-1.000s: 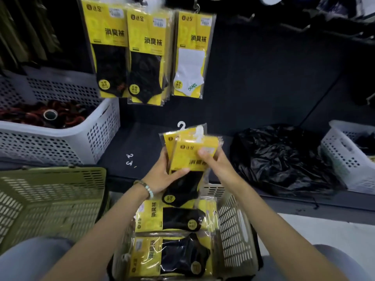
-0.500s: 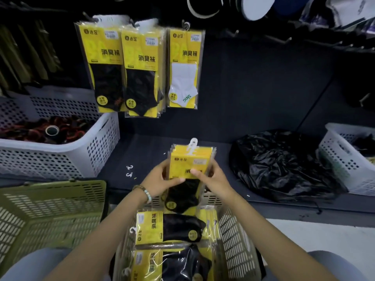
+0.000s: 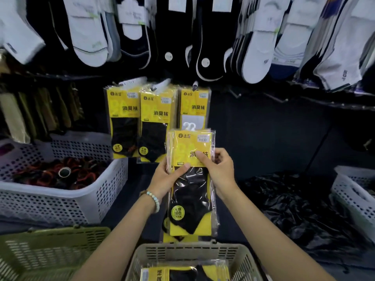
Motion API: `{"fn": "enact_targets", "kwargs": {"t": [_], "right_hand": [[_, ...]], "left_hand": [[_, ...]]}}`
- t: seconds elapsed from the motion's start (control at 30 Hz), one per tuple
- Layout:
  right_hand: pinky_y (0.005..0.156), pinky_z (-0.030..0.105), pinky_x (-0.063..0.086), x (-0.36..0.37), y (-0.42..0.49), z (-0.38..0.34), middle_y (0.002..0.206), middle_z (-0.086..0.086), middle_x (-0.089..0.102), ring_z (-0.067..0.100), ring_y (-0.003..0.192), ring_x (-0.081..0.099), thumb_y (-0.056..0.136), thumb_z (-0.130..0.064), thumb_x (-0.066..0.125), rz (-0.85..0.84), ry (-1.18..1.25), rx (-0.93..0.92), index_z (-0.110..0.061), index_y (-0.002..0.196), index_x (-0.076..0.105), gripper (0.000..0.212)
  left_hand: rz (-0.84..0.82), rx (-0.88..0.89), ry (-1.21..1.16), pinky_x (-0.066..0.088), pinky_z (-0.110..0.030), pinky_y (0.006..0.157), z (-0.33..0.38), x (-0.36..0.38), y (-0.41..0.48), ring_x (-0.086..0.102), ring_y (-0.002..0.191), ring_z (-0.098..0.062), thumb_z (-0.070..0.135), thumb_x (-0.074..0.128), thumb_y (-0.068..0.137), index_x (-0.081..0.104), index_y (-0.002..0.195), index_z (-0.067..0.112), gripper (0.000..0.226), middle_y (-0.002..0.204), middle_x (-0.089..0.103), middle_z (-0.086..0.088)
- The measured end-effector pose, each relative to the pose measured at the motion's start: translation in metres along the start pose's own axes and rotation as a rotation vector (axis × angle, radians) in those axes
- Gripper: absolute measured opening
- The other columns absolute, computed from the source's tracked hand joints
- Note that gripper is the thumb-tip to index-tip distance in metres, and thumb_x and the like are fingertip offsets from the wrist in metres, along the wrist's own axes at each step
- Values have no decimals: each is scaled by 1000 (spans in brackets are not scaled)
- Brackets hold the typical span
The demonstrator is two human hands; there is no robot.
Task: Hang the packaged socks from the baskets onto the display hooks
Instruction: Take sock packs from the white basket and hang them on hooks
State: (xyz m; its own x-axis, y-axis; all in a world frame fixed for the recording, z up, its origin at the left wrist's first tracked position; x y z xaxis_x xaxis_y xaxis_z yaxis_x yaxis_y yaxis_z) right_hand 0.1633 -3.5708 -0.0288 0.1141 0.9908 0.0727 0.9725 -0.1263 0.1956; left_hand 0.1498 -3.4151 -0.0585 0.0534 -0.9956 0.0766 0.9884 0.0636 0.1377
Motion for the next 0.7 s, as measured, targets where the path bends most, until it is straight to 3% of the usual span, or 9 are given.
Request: {"fn": "enact_targets", "kwargs": {"t": [0.07,0.17,0.23,0.3,0.37,0.43,0.53,0.63,0.7], "right_hand": [[84,44,54,3,4,-4,89,14,68,24,85,63,75,-25,79,-50,18,7,-4,92,62,31],[84,35,57,7,9,-6,97,1,74,19,94,70,83,-20,72,-107,88,41,-15,100,68,19],[89,37,54,9,13,-6,102,2,74,19,97,70,87,-18,67,-118,129,85,-15,108,65,21],[90,38,54,11,17,-6,102,3,74,19,97,70,90,-19,63,-119,136,102,-14,111,63,21],[89,38,54,11,24,-8,101,5,74,21,96,70,94,-19,58,-111,149,119,-15,111,63,19],[86,39,55,9,36,-16,98,7,73,23,92,70,96,-19,53,-89,167,129,-14,105,64,14],[89,41,54,9,64,-34,94,7,71,23,90,68,98,-20,51,-30,129,87,-13,92,64,15],[97,44,49,13,91,-52,105,11,69,29,103,64,97,-19,52,9,26,2,-16,92,64,13],[93,38,51,19,105,-59,102,8,70,25,100,66,95,-17,54,9,-25,-54,-18,92,64,11]], "left_hand": [[47,-18,6,46,-4,56,6,-4,4,65,77,7,48,76,57,58,102,34,51,93,69,15],[127,-37,60,40,-4,52,17,-12,10,57,65,17,56,62,72,52,87,42,23,84,58,29],[176,-20,103,35,-10,61,23,-19,14,49,69,17,60,52,79,49,83,45,15,82,51,34],[205,16,147,35,-13,65,30,-27,18,47,74,16,63,49,78,51,85,45,19,85,53,33],[224,78,193,39,-7,59,39,-35,24,54,72,12,64,49,74,57,92,41,30,86,60,24],[264,130,224,40,-4,53,51,-46,30,58,68,11,61,50,76,58,92,40,27,84,63,19],[336,196,299,38,-10,56,69,-64,42,56,68,5,58,49,81,56,88,42,19,83,62,16],[398,259,321,38,-11,51,86,-77,52,49,52,5,56,51,83,55,80,34,23,62,54,16],[434,272,344,35,-14,49,95,-82,59,46,47,4,61,50,79,52,77,31,30,54,47,16]]}}
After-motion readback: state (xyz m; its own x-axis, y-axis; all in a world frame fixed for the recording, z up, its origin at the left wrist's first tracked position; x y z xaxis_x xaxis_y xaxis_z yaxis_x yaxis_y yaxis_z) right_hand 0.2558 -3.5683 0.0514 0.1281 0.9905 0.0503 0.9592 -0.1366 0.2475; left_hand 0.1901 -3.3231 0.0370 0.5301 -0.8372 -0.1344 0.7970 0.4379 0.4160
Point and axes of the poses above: each hand's wrist, its own y-axis towards the middle knuckle, its own x-axis out of the palm, z = x × y, the point moved 2 cm from there along y, towards the middle knuckle
